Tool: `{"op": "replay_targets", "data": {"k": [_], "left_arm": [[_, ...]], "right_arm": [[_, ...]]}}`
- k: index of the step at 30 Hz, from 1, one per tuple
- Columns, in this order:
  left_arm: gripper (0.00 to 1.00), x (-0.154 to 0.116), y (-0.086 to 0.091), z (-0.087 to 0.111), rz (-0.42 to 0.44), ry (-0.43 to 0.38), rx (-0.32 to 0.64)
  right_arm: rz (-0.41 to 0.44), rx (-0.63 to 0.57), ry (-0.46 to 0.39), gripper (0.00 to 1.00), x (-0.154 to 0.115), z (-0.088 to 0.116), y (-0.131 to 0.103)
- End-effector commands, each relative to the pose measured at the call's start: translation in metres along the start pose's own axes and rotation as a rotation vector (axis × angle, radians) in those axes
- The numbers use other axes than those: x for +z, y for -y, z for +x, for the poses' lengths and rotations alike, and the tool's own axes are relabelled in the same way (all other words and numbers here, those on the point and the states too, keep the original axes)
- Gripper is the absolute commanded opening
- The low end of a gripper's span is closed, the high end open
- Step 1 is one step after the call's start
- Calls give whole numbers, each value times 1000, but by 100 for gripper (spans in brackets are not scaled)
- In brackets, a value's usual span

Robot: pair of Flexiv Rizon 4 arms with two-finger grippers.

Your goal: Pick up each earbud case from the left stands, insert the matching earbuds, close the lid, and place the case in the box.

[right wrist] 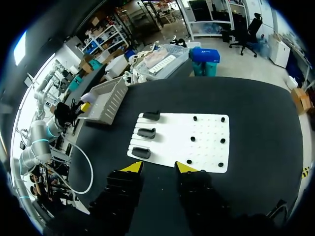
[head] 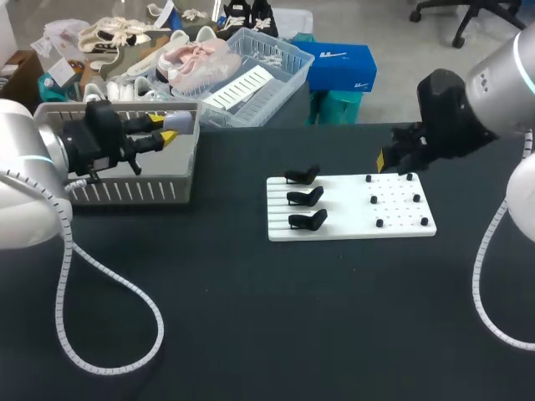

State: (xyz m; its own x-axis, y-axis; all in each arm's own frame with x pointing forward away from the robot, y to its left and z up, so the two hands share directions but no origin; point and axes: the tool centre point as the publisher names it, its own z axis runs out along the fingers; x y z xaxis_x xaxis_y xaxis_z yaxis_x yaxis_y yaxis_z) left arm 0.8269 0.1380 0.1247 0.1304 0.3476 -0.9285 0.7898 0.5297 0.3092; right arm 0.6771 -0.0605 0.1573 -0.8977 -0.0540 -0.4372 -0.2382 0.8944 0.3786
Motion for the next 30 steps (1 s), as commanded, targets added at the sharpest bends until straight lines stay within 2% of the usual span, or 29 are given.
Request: {"op": "replay_targets", "data": {"k": [1,5,12,15,21,22,23,24,25,30], "left_arm": [[0,0,-15,14,-192,-26,-5],[0,2,-23,32,-185,-88,-9],[0,3,-34,59,-208,-146,-55],[0,4,-39,73,-208,-207,-63],[0,5,-41,76,-209,-221,-75],[5,5,-41,76,-210,-223,-75],[40,4,-41,78,-209,-229,-80],[94,4,-41,78,-212,-235,-83],[100,3,-42,79,-212,-234,-86],[100,-4,-40,76,-212,-226,-98]], "right_arm": [[25,11,13,38,-6,5,-2],[35,21,16,38,-8,5,-2],[43,30,13,38,-8,4,-5],[46,34,12,38,-8,4,-5],[46,36,10,38,-6,3,-6],[46,36,10,38,-6,3,-7],[45,36,10,38,-6,3,-7],[45,36,10,38,-5,3,-7],[45,36,10,38,-5,4,-7],[40,40,11,38,-3,6,-8]]}}
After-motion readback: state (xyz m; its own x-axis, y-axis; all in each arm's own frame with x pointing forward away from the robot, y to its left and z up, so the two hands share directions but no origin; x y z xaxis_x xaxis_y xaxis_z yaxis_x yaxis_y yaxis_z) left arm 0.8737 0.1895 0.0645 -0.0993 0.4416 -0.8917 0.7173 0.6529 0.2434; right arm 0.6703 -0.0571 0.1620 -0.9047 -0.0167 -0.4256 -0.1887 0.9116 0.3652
